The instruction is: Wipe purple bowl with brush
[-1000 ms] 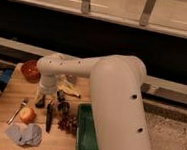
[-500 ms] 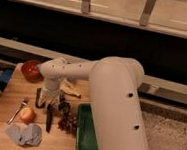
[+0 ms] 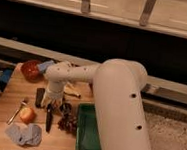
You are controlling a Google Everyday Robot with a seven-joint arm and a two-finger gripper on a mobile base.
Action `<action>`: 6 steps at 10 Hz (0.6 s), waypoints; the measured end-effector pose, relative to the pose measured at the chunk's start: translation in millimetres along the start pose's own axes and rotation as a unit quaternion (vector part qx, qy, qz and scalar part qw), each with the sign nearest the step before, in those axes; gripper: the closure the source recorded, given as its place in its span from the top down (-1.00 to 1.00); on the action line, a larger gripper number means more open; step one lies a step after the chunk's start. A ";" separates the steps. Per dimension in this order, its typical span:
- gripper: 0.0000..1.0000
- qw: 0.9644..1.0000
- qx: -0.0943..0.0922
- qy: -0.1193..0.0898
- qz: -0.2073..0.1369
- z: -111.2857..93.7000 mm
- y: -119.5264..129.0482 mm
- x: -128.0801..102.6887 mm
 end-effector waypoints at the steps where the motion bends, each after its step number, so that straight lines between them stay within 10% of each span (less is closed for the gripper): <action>1: 0.22 1.000 0.003 0.001 0.001 3.1 1.1 0.2; 6: -0.75 1.000 0.019 0.010 -0.012 16.1 10.8 5.1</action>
